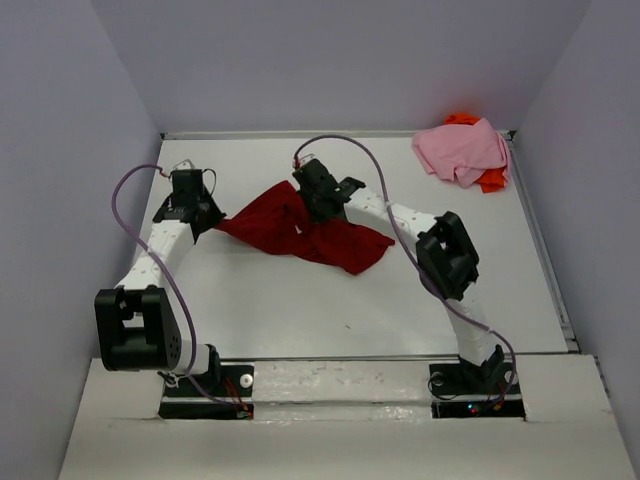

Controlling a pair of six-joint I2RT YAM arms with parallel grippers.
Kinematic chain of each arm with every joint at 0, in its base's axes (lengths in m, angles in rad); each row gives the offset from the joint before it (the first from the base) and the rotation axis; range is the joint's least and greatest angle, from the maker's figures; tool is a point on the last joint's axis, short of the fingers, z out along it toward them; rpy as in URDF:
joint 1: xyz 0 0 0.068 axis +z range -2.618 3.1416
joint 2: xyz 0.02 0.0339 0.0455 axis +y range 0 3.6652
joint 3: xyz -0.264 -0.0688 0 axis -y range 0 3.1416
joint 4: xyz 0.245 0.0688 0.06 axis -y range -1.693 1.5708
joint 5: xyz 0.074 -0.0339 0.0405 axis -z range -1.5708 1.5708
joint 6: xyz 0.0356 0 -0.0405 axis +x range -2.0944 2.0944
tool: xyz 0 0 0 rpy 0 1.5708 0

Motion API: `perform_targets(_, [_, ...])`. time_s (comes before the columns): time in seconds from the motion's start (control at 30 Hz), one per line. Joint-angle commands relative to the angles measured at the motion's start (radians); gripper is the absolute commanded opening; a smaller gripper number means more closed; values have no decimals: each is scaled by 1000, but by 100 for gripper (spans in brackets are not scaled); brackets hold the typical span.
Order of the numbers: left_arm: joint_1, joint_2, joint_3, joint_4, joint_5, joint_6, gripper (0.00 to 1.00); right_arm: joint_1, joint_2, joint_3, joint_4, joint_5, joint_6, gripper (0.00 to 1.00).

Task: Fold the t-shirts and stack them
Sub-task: Flatten the tshirt out

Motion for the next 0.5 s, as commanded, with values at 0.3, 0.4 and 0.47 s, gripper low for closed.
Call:
perform_targets(0.3, [70,-5,160,5,-25,102,0,-86,-814,-553,48,126,195,0])
perform_targets(0.4, [73,-17,157,-1,-22,91,0,-97,-972,-715,37,107,291,0])
perform_targets(0.47, [75,-25,153,-2,-19,91,0,-106,-1053,-887,29,99,405,0])
